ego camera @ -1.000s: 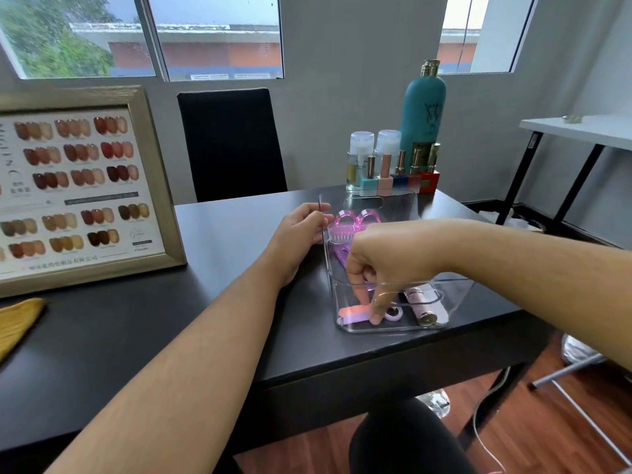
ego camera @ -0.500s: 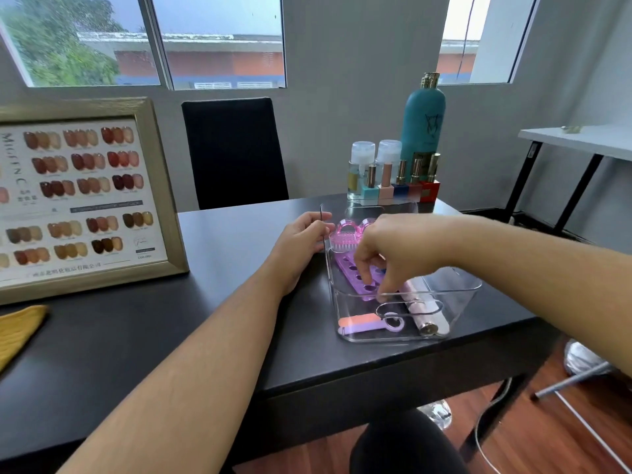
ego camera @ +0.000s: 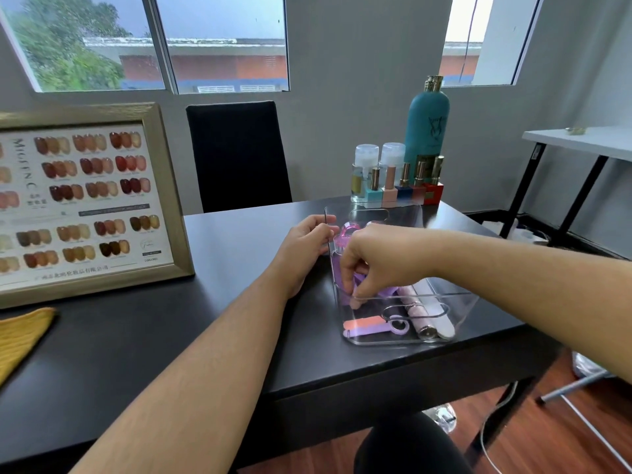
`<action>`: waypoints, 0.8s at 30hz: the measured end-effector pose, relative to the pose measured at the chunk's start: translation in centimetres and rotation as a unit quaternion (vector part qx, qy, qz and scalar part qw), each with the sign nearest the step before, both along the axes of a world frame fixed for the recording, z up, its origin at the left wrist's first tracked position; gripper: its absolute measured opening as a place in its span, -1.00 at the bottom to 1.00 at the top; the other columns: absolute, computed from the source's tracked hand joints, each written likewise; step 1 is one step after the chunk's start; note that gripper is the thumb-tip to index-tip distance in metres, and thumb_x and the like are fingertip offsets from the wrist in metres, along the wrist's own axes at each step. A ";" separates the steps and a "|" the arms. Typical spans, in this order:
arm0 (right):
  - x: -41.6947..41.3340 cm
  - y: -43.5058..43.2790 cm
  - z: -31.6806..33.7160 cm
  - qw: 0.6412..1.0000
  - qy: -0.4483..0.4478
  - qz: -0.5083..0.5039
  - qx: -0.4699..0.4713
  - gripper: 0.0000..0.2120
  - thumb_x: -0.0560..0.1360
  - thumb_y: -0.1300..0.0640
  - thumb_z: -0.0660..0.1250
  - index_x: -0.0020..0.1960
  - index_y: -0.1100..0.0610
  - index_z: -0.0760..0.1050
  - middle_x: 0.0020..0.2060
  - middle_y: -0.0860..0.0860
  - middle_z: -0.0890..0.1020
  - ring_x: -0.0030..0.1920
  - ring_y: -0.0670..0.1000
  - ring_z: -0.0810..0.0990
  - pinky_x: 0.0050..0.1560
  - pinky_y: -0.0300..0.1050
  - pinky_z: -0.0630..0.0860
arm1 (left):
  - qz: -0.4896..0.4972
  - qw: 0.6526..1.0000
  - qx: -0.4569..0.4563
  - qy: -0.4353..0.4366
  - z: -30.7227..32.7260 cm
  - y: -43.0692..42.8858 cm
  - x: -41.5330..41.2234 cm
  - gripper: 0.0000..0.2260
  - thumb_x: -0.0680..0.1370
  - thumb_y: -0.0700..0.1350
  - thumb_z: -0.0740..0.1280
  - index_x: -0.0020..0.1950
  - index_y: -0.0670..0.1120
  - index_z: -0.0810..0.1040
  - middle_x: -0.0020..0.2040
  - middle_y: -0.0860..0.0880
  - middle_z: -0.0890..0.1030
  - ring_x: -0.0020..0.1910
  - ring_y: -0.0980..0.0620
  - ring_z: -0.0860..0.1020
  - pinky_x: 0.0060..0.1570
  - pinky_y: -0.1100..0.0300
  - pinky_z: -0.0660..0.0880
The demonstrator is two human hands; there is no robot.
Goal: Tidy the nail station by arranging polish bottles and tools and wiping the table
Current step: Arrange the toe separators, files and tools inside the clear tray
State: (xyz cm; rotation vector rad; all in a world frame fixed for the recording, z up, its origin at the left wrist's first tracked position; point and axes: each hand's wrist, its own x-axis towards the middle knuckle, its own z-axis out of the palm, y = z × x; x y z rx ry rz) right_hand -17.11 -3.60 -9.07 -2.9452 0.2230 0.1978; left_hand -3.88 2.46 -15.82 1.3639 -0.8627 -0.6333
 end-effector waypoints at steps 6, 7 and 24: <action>-1.4 -1.8 1.8 0.999 -0.005 -0.033 -0.002 -0.80 0.28 -0.06 0.53 -0.17 -0.03 0.60 -0.48 -0.09 0.46 -0.43 -0.12 0.41 -0.30 -0.13 0.38 | 0.001 1.000 0.002 -0.003 0.0 0.0 0.0 -0.77 0.52 -0.25 0.17 0.14 -0.14 0.49 0.02 -0.11 0.57 -0.04 0.02 0.51 0.04 0.10 0.46; -1.6 -1.9 1.8 0.999 0.012 -0.038 -0.012 -0.79 0.28 -0.05 0.54 -0.17 -0.02 0.59 -0.46 -0.10 0.47 -0.40 -0.11 0.41 -0.33 -0.17 0.37 | 0.001 1.000 0.005 -0.006 0.0 0.0 0.1 -0.76 0.52 -0.24 0.17 0.15 -0.14 0.49 0.02 -0.10 0.57 -0.04 0.03 0.51 0.04 0.11 0.46; 0.6 -0.5 0.4 0.984 0.020 -0.097 -0.150 -0.53 0.35 -0.31 0.34 -0.21 0.13 0.57 -0.36 -0.03 0.57 -0.29 0.01 0.51 -0.25 -0.08 0.47 | -0.013 1.000 -0.007 -0.007 -0.4 -0.1 0.5 -0.79 0.52 -0.22 0.15 0.06 -0.05 0.51 0.01 -0.07 0.59 -0.02 0.05 0.55 -0.02 0.20 0.49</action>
